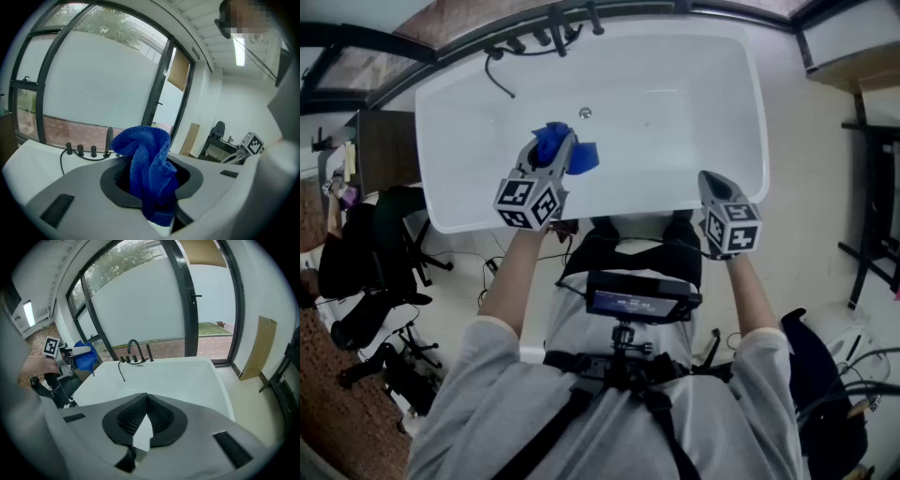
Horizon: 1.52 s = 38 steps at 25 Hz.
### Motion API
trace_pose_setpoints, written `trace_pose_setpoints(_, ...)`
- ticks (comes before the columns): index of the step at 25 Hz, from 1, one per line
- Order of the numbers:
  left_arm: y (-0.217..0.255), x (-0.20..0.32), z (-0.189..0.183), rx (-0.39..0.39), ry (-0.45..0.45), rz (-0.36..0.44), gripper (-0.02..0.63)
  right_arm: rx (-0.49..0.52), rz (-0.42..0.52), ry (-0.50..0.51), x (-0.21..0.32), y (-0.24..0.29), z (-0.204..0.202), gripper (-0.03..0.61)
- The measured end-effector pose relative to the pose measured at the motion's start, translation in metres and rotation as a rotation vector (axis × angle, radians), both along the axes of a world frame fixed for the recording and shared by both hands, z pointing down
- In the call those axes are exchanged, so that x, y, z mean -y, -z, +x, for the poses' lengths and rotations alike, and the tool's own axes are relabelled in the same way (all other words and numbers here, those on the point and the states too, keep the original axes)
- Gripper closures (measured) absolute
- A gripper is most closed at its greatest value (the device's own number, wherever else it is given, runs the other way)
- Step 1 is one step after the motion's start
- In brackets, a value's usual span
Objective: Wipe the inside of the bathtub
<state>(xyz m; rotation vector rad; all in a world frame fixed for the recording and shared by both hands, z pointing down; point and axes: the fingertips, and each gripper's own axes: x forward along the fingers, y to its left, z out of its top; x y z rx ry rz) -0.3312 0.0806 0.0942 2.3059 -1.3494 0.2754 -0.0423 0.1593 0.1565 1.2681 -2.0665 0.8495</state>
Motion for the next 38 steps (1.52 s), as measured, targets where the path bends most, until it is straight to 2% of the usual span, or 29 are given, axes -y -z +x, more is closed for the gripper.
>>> trace_pose_setpoints(6, -0.037, 0.026, 0.046, 0.025, 0.032, -0.004, 0.495, 0.042, -0.036, 0.087, 0.027, -0.037, 0.017, 0.568)
trace_pose_setpoints(11, -0.108, 0.055, 0.091, 0.039, 0.093, -0.063, 0.495, 0.087, -0.073, 0.186, 0.061, -0.092, 0.024, 0.568)
trace_pose_setpoints(16, -0.182, 0.082, 0.125, 0.063, 0.117, -0.105, 0.495, 0.116, -0.086, 0.233, 0.081, -0.142, 0.030, 0.568)
trace_pose_setpoints(21, -0.253, 0.096, 0.125, 0.092, 0.189, -0.137, 0.495, 0.157, -0.094, 0.200, 0.094, -0.196, 0.029, 0.568)
trace_pose_setpoints(24, -0.298, 0.114, 0.128, 0.116, 0.209, -0.147, 0.495, 0.149, -0.101, 0.163, 0.112, -0.239, 0.030, 0.568)
trace_pose_setpoints(32, -0.396, 0.143, 0.156, 0.184, 0.138, -0.154, 0.495, 0.111, -0.124, 0.126, 0.153, -0.343, 0.032, 0.568)
trace_pose_setpoints(38, -0.474, 0.165, 0.162, 0.189, 0.147, -0.134, 0.495, 0.066, -0.146, 0.120, 0.174, -0.419, 0.026, 0.568)
